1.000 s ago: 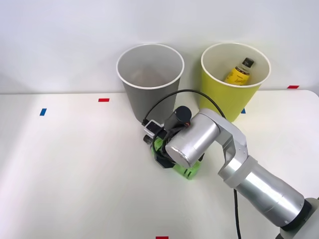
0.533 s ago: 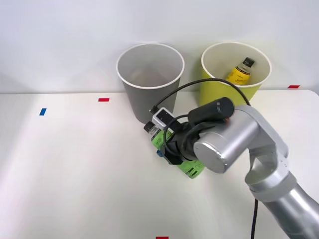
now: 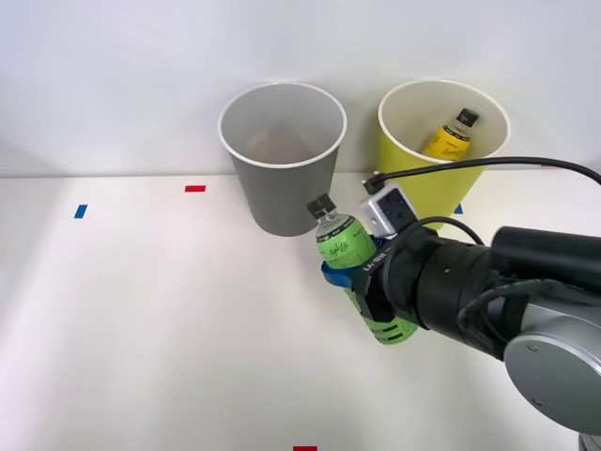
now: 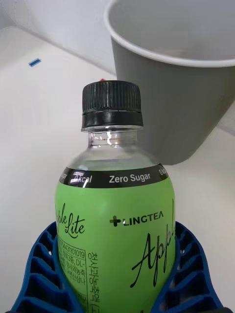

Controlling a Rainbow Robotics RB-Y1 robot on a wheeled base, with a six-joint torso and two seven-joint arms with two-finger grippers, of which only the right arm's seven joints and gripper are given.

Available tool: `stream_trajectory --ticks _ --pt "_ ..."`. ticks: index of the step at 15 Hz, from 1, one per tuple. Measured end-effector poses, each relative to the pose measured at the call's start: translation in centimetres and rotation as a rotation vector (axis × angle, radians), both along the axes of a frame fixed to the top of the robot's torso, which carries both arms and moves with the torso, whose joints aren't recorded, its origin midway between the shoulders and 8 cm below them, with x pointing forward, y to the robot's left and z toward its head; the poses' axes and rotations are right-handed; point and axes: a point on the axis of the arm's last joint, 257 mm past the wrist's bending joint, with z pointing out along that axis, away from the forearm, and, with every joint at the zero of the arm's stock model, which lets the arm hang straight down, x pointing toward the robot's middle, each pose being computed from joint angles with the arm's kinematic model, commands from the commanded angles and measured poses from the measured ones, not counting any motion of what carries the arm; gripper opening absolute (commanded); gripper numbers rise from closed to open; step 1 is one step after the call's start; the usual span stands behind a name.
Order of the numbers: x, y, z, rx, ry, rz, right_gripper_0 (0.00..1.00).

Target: Put cans in the gray bin, plastic bottles in the light green bin

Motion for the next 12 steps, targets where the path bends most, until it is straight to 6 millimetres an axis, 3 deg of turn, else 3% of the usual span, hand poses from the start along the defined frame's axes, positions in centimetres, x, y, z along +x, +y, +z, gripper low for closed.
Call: stream_trajectory --ticks 6,12 --pt "-1.5 -1.4 7.1 0.258 -0.190 -0.035 0.00" --pt "-0.2 -5.2 13.7 0.433 -0.384 -0.133 0.00"
